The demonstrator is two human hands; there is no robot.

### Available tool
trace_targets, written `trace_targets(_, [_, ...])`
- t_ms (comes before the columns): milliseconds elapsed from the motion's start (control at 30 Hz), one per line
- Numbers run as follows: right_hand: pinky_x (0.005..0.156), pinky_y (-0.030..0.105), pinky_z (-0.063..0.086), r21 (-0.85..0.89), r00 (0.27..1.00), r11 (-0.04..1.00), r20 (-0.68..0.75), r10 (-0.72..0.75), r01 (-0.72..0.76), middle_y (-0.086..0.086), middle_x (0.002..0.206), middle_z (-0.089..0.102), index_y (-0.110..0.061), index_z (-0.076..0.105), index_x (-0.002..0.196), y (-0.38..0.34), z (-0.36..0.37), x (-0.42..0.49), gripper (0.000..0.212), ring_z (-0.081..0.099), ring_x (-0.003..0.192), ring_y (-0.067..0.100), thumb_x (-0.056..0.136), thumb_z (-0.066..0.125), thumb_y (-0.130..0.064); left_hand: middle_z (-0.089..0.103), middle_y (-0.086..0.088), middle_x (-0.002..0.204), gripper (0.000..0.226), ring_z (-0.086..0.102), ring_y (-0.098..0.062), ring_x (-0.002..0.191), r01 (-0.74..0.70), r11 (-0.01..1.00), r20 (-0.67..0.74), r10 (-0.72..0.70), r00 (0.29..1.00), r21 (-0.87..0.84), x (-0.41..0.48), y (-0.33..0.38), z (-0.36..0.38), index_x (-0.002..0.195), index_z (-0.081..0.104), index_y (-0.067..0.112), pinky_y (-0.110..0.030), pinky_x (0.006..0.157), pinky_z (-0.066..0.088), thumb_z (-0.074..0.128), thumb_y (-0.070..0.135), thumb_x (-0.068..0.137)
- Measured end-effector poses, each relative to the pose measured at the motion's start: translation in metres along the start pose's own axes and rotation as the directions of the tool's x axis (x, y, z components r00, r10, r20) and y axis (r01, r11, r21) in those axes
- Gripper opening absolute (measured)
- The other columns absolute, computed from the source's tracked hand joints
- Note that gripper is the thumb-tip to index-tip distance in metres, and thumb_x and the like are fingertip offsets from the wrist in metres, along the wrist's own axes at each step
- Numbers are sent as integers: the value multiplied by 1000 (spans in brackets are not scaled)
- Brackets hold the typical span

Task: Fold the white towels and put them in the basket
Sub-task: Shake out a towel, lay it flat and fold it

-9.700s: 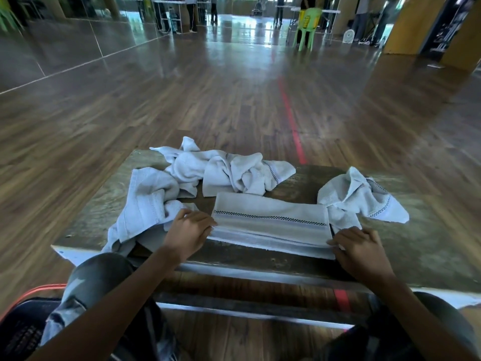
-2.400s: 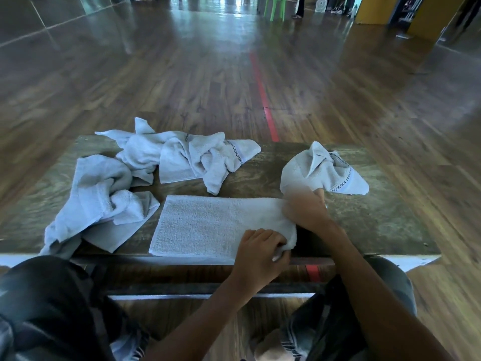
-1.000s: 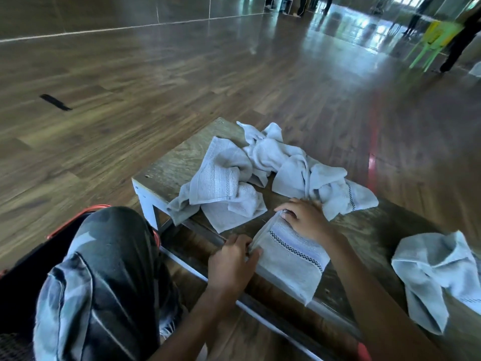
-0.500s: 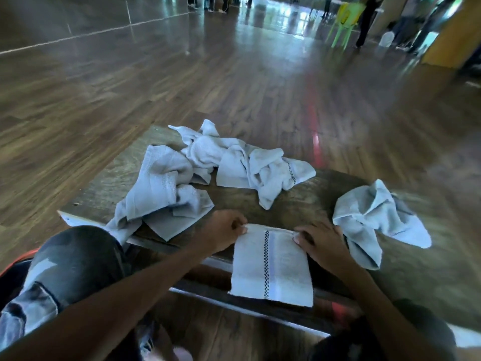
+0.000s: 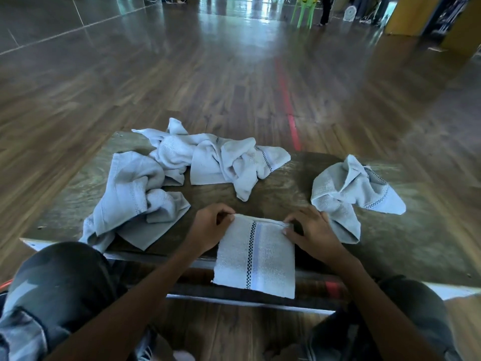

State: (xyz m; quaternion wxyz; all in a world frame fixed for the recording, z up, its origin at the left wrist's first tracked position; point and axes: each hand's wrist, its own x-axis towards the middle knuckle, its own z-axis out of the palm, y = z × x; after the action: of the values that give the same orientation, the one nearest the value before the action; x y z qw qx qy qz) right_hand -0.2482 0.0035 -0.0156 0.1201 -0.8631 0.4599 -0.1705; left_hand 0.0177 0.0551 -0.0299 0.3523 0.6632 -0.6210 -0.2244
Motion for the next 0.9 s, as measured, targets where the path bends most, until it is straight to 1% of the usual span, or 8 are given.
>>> trace_targets(100, [81, 31, 25, 21, 999, 1000, -47, -3, 4, -17, 92, 58, -27, 61, 92, -3, -5, 0, 9, 45, 95, 7, 84, 64, -33, 66, 11, 93, 10, 56, 9, 85, -68, 996, -62, 65, 996, -53, 2, 4, 2, 97, 69, 16, -1, 75, 39, 65, 15, 88])
trace_targets(267, [82, 29, 24, 61, 995, 994, -27, 95, -94, -19, 86, 57, -32, 59, 87, -2, -8, -5, 8, 43, 89, 3, 82, 65, -33, 68, 8, 94, 10, 56, 8, 84, -70, 996, -50, 67, 997, -61, 6, 4, 13, 96, 70, 17, -2, 76, 39, 65, 16, 88])
trace_targets(400, [85, 28, 30, 64, 980, 978, 35, 198, -200, -18, 92, 54, -37, 55, 85, 6, -2, -8, 8, 46, 90, 2, 83, 61, -43, 67, 10, 95, 10, 57, -2, 91, -40, 999, -23, 40, 999, -1, 9, -1, 21, 96, 69, 21, -27, 89, 47, 62, 23, 89])
trace_targets(467, [76, 24, 38, 119, 968, 962, 82, 237, -245, -16, 93, 56, -36, 55, 89, 6, 1, -10, 8, 50, 86, 2, 85, 59, -42, 65, 16, 96, 13, 56, -5, 96, -40, 999, 27, 39, 999, 23, 11, -3, 20, 98, 68, 25, -36, 93, 44, 59, 31, 90])
trace_targets(533, [67, 21, 39, 204, 962, 943, 127, 240, -263, -14, 88, 58, -31, 56, 90, 3, 3, -10, 5, 53, 81, 3, 88, 58, -35, 63, 20, 93, 14, 56, -6, 97, -59, 997, 80, 55, 995, 43, 12, -4, 17, 97, 68, 27, -39, 95, 42, 57, 35, 90])
trace_targets(633, [61, 13, 39, 262, 964, 928, 107, 245, -265, -11, 85, 60, -26, 58, 90, -4, 3, -5, 1, 55, 77, 3, 90, 59, -25, 62, 17, 86, 8, 56, -7, 89, -99, 994, 108, 93, 990, 55, 12, -4, 10, 93, 67, 23, -36, 88, 46, 61, 27, 90])
trace_targets(733, [65, 8, 42, 328, 967, 910, 61, 248, -254, -10, 83, 63, -22, 61, 89, -10, 5, 3, 3, 57, 78, 0, 89, 60, -20, 61, 16, 83, 7, 55, -4, 81, -91, 991, 97, 81, 992, 97, 11, -7, 3, 88, 66, 24, -30, 79, 47, 59, 24, 91])
trace_targets(900, [67, 11, 47, 402, 969, 884, 29, 247, -238, -7, 87, 65, -21, 62, 91, -15, 11, 17, 5, 60, 80, 4, 89, 61, -17, 62, 13, 83, 8, 54, -4, 77, -126, 982, 9, 126, 992, 142, 7, -10, -6, 87, 62, 22, -26, 73, 44, 55, 19, 92])
